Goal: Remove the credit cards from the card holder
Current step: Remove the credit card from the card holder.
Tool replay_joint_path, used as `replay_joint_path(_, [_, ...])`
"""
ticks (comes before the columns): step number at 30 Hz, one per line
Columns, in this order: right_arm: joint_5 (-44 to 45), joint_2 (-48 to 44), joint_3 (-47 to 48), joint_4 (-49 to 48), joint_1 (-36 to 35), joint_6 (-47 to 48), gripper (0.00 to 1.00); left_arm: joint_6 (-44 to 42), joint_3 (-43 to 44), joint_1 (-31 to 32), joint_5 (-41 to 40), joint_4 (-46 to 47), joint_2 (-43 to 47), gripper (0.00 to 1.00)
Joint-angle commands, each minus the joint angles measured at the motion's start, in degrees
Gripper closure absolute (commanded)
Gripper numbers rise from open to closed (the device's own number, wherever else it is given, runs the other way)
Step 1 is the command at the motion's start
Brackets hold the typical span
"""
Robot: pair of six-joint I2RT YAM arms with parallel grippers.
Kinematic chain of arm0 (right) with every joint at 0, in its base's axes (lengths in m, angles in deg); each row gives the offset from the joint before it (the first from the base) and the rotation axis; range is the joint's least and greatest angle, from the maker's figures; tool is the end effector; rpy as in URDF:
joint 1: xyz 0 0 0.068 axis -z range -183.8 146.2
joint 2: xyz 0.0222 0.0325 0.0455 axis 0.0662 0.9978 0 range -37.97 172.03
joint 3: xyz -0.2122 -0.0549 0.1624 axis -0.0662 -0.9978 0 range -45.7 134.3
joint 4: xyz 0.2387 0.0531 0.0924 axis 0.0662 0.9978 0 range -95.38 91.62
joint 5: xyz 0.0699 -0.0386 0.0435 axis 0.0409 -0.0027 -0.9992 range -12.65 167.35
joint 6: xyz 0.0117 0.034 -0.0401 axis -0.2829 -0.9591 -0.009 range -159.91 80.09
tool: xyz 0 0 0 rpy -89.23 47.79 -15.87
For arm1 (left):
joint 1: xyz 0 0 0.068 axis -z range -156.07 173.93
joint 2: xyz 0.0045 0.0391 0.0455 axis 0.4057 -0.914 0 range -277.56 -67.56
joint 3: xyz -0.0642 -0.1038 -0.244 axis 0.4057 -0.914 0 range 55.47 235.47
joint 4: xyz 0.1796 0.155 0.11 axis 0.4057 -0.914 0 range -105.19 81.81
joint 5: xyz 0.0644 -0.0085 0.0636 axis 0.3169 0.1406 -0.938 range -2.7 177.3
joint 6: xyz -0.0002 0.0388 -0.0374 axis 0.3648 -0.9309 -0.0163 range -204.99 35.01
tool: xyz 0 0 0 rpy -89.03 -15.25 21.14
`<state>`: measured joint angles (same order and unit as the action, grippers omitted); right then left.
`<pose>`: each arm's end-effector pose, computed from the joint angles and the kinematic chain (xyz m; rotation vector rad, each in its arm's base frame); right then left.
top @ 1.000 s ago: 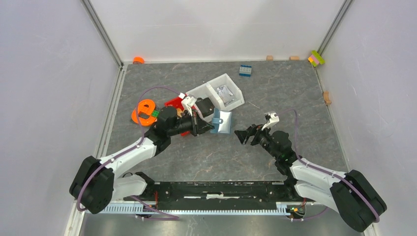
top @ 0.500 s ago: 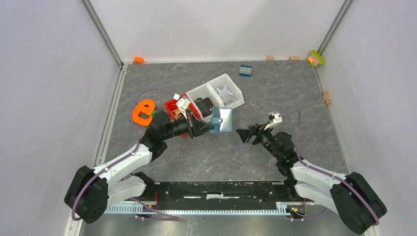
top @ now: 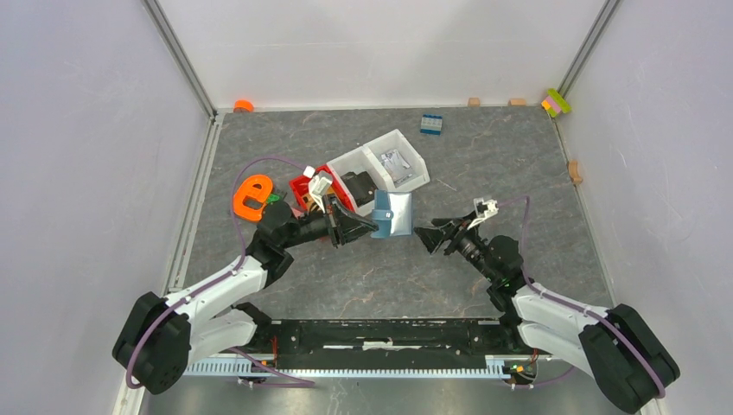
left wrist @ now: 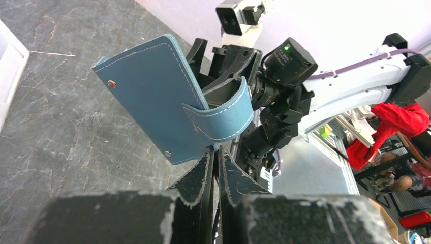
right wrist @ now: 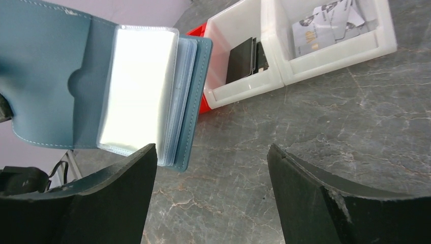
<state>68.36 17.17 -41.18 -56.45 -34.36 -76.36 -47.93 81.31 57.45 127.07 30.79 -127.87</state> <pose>0.1522 0.0963 0.1797 -0.0460 1.6599 1.0294 0.1761 -0.1439 0.2616 0.5737 1.6107 -1.4654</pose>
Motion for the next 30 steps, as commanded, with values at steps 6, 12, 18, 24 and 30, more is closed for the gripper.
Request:
replay_joint_path(6, [-7.1,5.6,1.8,-6.4,0.5,-2.8,0.17,2.3,0.3,0.6,2.7,6.7,0.6,0.9])
replay_joint_path(12, [-16.8,10.6,0.4,-22.9,0.4,-9.1,0.18,2.8,0.9,0.7,3.2,6.7,-1.0,0.9])
replay_joint_path(18, [-20.8,15.5,0.1,-32.8,0.4,-14.5,0.18,3.4,0.8,0.8,3.9,7.9,-1.3,0.9])
replay_joint_path(24, [-19.1,15.7,-0.1,-31.3,1.1,-15.4,0.14,3.8,0.5,0.9,4.2,8.7,-0.9,0.9])
replay_joint_path(30, [-11.4,11.4,0.6,-16.6,1.4,-11.5,0.08,4.4,0.0,1.1,5.1,11.1,-0.5,0.9])
